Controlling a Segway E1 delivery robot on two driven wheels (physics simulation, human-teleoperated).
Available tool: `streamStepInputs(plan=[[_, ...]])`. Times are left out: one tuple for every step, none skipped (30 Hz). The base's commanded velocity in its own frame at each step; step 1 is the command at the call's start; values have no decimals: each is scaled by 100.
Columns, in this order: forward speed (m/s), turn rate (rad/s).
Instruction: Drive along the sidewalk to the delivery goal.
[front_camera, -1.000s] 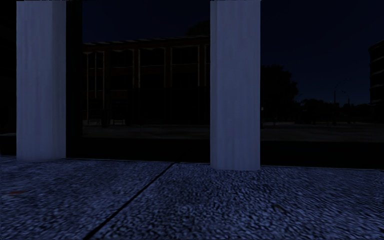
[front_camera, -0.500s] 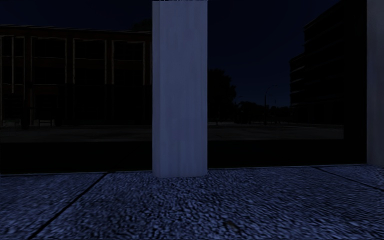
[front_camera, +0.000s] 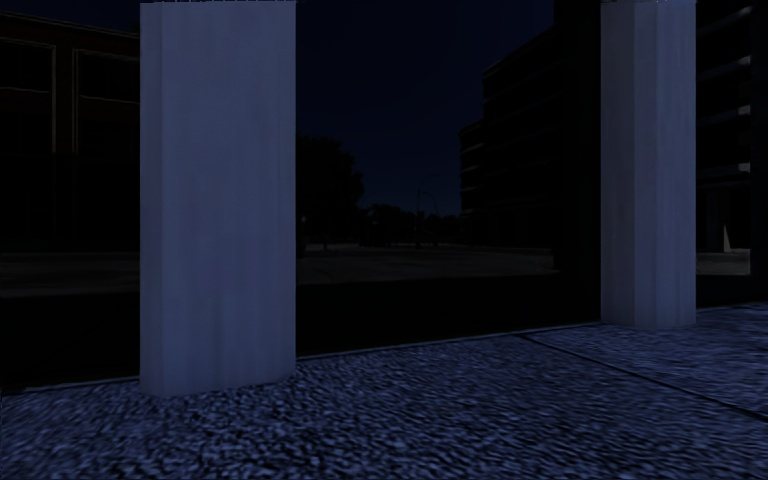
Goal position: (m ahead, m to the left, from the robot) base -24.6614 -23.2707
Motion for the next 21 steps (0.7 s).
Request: streamStepInputs(plan=[[97, -66], [97, -66], [97, -66], [97, -66], [97, -66], [97, -66], [97, -66], [97, -66], [97, -66], [97, -66], [97, -66], [97, -66], [97, -66], [97, -66], [97, -66], [97, -66], [97, -66], [97, -66], [97, -66], [97, -66], [97, -66]])
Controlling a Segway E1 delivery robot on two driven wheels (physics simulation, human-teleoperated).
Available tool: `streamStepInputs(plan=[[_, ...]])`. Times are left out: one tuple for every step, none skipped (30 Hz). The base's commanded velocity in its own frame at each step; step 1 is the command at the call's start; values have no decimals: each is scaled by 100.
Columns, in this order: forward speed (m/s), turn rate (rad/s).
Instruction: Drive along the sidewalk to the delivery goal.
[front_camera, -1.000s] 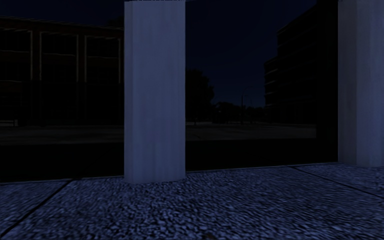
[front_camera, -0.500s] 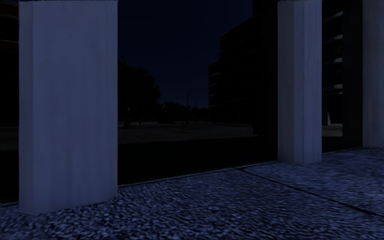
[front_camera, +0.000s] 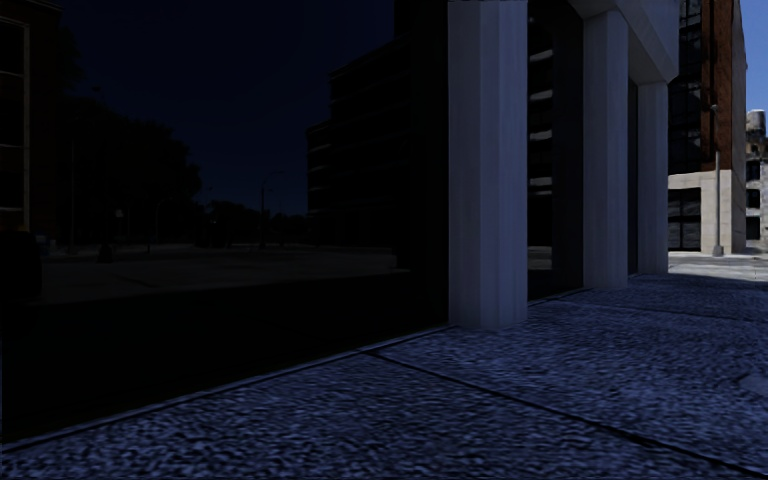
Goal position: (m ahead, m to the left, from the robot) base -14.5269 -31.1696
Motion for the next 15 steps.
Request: streamStepInputs(plan=[[97, -66], [97, -66], [97, -66], [97, -66], [97, -66], [97, -66], [97, -66], [98, -66], [98, -66], [98, -66], [98, -66], [98, -66], [98, -66], [98, -66], [99, -66]])
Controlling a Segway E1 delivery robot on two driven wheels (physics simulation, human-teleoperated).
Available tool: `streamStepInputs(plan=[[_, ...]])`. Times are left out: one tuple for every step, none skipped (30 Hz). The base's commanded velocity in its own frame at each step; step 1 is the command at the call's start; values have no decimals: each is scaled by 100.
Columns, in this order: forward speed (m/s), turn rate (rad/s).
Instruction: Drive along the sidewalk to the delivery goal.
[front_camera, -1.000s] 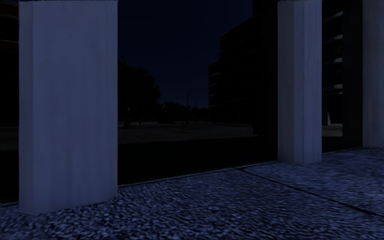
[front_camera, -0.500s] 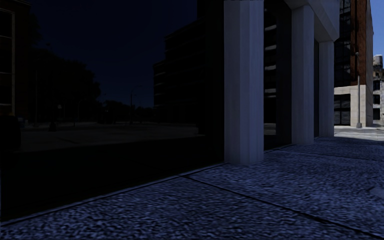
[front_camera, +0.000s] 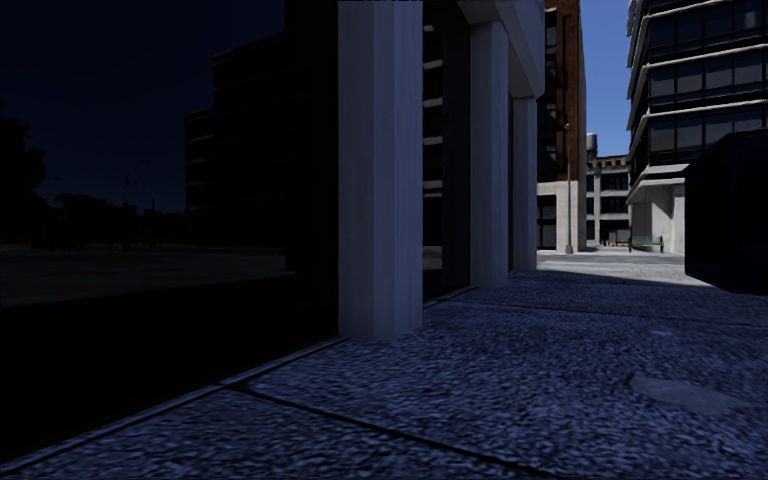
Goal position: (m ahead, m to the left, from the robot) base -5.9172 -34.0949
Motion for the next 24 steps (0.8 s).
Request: streamStepInputs(plan=[[99, -66], [100, -66], [100, -66], [102, -66], [103, -66], [103, -66], [104, -66], [104, -66], [105, -66], [105, -66], [105, -66], [105, -66], [107, -66], [108, -66], [110, -66], [110, -66], [110, -66], [110, -66], [110, -66], [110, -66], [111, -66], [112, -66], [112, -66], [113, -66]])
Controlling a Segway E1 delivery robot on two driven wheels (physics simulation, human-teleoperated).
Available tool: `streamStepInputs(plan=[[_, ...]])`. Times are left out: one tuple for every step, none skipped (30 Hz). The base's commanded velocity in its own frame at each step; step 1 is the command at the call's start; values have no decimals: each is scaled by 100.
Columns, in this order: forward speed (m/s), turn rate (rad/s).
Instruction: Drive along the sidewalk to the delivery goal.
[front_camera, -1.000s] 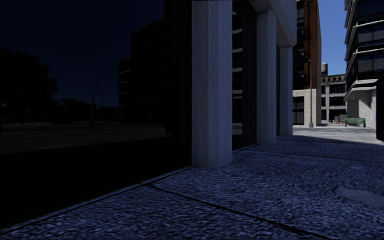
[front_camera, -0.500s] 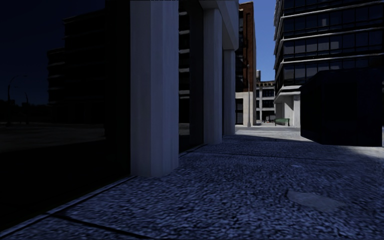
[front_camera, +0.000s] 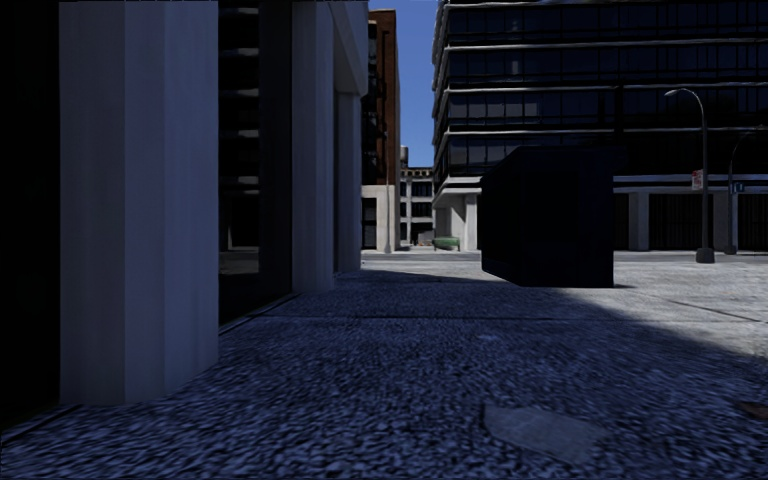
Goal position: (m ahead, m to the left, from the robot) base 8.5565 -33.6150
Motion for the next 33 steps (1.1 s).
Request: streamStepInputs(plan=[[114, -66], [114, -66], [115, -66], [116, -66], [117, -66], [118, -66], [121, -66], [200, -66], [200, -66], [200, -66], [200, -66], [200, -66], [200, -66], [200, -66], [200, -66], [200, -66], [200, -66], [200, -66], [200, -66], [200, -66], [200, -66], [200, -66], [200, -66], [200, -66], [200, -66], [200, -66], [200, -66], [200, -66], [200, -66], [200, -66], [200, -66], [200, -66], [200, -66]])
